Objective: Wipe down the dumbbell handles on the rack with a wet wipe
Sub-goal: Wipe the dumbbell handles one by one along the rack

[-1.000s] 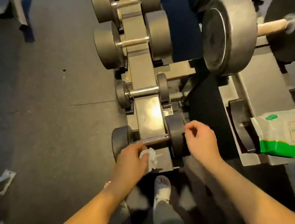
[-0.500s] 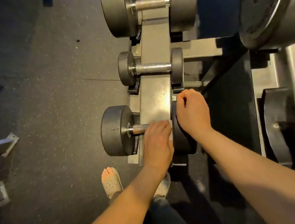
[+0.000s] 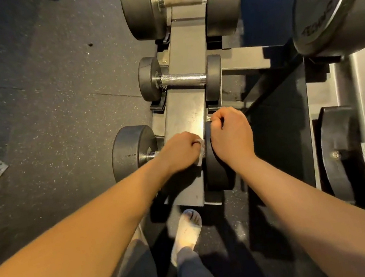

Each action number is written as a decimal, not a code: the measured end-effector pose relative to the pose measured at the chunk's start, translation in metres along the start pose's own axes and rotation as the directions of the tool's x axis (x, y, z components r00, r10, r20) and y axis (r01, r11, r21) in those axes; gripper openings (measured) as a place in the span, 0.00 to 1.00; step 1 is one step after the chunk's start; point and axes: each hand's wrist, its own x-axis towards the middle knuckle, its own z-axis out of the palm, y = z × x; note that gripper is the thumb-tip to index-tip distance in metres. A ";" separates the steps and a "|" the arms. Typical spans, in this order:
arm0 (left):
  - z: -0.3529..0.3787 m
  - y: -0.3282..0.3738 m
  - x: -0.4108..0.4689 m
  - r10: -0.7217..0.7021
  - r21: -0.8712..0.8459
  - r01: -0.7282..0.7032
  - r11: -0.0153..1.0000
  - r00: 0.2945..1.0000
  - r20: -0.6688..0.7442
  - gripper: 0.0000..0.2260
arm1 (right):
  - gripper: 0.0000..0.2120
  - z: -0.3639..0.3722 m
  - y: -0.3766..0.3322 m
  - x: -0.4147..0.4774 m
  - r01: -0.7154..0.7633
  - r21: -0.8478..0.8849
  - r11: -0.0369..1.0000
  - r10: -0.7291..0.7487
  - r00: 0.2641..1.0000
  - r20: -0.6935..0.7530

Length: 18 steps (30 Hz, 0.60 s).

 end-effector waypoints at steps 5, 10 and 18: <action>0.039 -0.027 -0.048 0.383 0.328 -0.283 0.902 0.874 -0.298 0.09 | 0.10 0.000 0.000 0.000 0.000 0.000 1.000 0.000 1.000 -0.004; 0.080 -0.046 -0.059 0.479 0.621 -0.198 0.759 0.815 -0.326 0.17 | 0.11 0.000 0.000 0.000 -0.009 0.003 1.000 0.009 1.000 0.009; 0.054 -0.048 -0.042 0.612 0.598 -0.305 0.741 0.672 -0.416 0.11 | 0.09 0.001 0.002 0.000 0.011 0.013 1.000 -0.011 1.000 -0.016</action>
